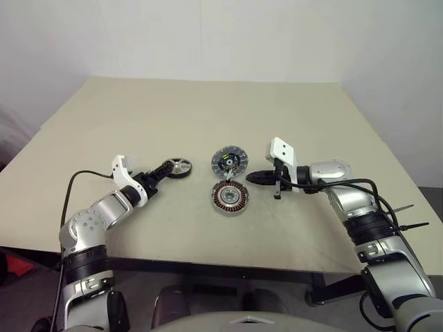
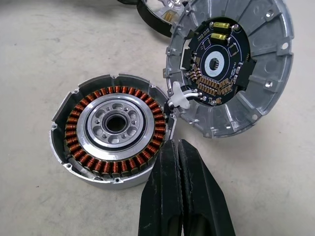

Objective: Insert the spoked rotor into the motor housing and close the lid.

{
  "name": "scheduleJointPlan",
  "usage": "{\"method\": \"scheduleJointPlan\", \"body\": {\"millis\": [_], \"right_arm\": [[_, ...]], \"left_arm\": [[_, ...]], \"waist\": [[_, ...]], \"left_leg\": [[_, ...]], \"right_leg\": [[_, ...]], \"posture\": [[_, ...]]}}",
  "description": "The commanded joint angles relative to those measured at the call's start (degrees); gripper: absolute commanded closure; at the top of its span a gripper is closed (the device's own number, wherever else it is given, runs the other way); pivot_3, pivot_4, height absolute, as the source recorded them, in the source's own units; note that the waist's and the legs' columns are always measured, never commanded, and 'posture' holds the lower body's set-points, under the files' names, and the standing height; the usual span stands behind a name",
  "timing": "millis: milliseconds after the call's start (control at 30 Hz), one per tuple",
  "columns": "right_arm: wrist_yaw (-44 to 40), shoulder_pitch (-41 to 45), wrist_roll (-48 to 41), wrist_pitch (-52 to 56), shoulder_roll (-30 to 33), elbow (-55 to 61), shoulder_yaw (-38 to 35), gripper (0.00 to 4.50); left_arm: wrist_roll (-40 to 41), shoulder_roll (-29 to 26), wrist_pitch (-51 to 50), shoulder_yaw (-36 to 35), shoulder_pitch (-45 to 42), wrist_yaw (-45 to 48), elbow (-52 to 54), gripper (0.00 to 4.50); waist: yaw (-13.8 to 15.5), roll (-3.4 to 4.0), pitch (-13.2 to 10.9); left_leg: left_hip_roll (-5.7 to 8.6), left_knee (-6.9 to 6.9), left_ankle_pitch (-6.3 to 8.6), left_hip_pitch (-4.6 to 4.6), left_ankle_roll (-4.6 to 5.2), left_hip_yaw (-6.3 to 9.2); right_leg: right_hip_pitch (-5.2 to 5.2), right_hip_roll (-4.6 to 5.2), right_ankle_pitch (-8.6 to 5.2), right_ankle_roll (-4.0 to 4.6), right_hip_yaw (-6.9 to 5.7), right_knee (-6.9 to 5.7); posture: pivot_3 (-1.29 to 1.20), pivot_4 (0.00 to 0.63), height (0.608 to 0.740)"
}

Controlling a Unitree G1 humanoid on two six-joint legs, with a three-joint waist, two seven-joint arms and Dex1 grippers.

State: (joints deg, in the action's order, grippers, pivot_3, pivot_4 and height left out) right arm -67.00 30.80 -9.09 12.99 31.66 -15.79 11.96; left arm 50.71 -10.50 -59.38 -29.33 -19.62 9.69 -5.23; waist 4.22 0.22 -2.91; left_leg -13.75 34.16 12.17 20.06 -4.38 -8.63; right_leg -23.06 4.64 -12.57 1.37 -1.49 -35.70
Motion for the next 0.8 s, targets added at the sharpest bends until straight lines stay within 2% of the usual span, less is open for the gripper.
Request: {"method": "scheduleJointPlan", "body": {"millis": [33,267,367,600,800], "right_arm": [[0.53,1.42,-0.75,-0.2,0.09,2.72,-1.39,4.45],[0.95,1.21,-0.64,-1.42,-0.07,1.71,-1.36,4.45],[1.02,1.27,-0.5,-2.36,-0.24,0.58,-1.45,4.5],[1.02,0.65,-0.2,-5.67,-0.57,-2.49,-1.45,4.5],[0.9,0.73,-0.31,-6.36,-0.77,-3.09,-1.29,4.5]], "left_arm": [[1.93,1.37,0.77,-1.82,-2.5,-2.29,-2.41,0.0],[1.36,3.78,1.77,-1.81,-5.57,-4.62,-7.72,0.0],[1.48,4.01,1.6,-1.61,-5.87,-4.69,-8.52,0.61],[2.4,3.69,0.36,-1.71,-5.01,-4.69,-8.68,2.84],[2.89,3.14,-0.3,-0.93,-4.1,-3.85,-6.91,2.84]], "waist": [[0.04,0.0,0.0],[1.07,0.0,0.0],[1.35,0.0,0.0],[1.33,0.0,0.0],[1.27,0.0,0.0]], "left_leg": [[0.0,0.0,0.0,0.0,0.0,0.0],[0.04,0.01,0.02,-0.07,0.04,0.0],[0.07,0.02,0.01,-0.1,0.04,0.0],[0.15,0.02,0.0,0.01,0.03,0.0],[0.13,0.01,0.01,0.02,0.04,-0.01]], "right_leg": [[0.0,0.0,0.0,0.0,0.0,0.01],[0.14,0.04,0.0,0.0,0.0,-0.01],[0.19,0.09,0.0,-0.01,0.0,-0.01],[0.14,0.2,0.0,-0.02,-0.06,0.13],[0.14,0.21,0.0,-0.02,-0.08,0.15]], "posture": [[0.0,0.0,0.74],[0.0,0.0,0.74],[0.0,0.0,0.74],[0.0,0.0,0.74],[0.0,0.0,0.74]]}}
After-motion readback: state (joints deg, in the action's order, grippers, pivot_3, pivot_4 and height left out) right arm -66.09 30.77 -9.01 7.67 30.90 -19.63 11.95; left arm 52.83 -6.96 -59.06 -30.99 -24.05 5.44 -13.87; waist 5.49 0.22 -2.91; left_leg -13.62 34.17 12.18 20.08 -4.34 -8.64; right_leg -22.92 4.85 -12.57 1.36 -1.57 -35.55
